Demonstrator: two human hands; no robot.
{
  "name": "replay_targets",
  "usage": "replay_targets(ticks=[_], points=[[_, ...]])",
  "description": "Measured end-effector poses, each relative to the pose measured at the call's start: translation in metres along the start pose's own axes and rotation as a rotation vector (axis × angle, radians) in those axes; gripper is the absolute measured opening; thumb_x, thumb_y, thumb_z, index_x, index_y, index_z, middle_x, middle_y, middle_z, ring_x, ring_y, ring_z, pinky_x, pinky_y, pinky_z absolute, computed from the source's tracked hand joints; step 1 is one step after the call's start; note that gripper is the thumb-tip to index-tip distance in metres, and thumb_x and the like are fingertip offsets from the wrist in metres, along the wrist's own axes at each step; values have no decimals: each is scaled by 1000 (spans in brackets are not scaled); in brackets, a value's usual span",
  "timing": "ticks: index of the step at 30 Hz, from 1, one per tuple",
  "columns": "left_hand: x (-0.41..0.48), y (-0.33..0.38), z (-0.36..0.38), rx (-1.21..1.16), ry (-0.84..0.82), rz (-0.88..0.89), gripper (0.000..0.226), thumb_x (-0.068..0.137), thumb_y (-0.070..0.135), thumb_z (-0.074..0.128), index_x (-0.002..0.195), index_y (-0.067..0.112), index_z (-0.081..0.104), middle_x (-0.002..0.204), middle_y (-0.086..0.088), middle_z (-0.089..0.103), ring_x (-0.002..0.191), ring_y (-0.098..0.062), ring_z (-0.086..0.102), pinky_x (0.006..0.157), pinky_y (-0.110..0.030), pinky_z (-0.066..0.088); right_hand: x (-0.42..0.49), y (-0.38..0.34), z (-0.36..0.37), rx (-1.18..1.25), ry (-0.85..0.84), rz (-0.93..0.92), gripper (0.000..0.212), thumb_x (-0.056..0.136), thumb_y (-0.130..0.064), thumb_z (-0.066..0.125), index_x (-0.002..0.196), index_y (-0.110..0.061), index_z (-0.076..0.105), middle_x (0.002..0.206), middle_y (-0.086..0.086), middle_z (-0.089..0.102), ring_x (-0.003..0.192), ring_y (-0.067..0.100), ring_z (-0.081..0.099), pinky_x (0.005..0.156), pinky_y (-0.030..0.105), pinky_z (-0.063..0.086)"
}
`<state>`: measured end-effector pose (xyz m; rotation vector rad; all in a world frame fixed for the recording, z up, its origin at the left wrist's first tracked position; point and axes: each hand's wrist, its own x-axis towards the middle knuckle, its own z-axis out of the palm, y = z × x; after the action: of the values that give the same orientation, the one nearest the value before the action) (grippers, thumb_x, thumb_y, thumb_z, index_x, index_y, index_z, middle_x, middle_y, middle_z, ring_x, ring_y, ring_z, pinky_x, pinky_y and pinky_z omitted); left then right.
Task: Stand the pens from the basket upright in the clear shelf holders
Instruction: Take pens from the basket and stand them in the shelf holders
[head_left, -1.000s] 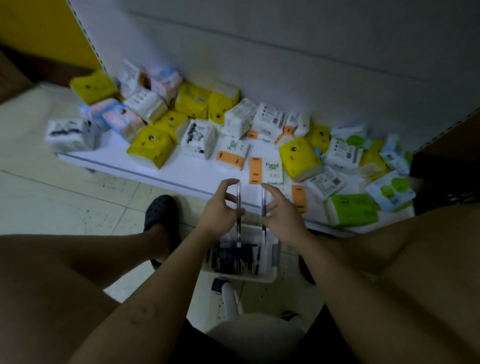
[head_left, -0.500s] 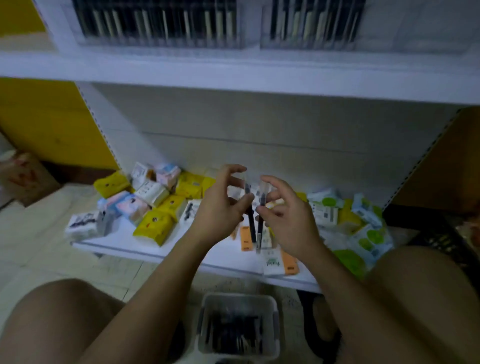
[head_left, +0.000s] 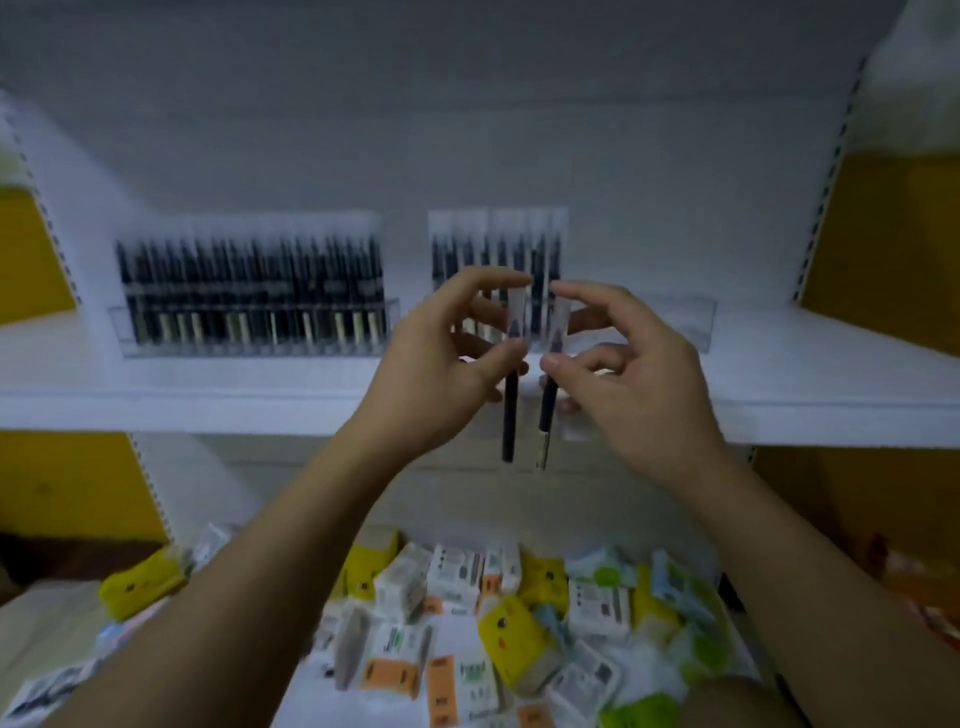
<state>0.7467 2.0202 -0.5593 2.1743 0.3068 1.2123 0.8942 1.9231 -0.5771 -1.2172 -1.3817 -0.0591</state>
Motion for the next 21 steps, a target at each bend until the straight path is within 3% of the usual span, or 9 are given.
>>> replay_targets(ticks=[5,9,14,21], points=[[57,21,7,-90,39,9,41,87,9,69,121,28,57,108,-1,63,77,-16,72,61,-32,60,54,-6,-30,-22,53,-50,44,87,-10,69,123,-32,57,102,-10,60,60,16,66,60,34,60],[100,32,17,-61,76,53,39,86,14,70,120,28,58,103,2,65,74,-10,71,60,-23,57,91,-1,-52,-36,60,-73,39,88,-14,68,123,-30,58,101,-6,60,60,19,67,58,30,60],[146,38,25,102,102,136,33,86,20,70,116,30,60,90,8,67,78,2,66,67,-17,56,134,7,-69,-49,74,-120,37,88,-15,68,118,-33,56,98,-7,60,62,17,69,55,23,58],[190,16,36,323,133,143,30,84,18,72,108,29,59,103,12,61,76,0,66,65,-16,56,184,45,-65,-147,56,-111,33,87,-16,68,114,-32,55,93,-9,60,64,16,68,54,38,59]])
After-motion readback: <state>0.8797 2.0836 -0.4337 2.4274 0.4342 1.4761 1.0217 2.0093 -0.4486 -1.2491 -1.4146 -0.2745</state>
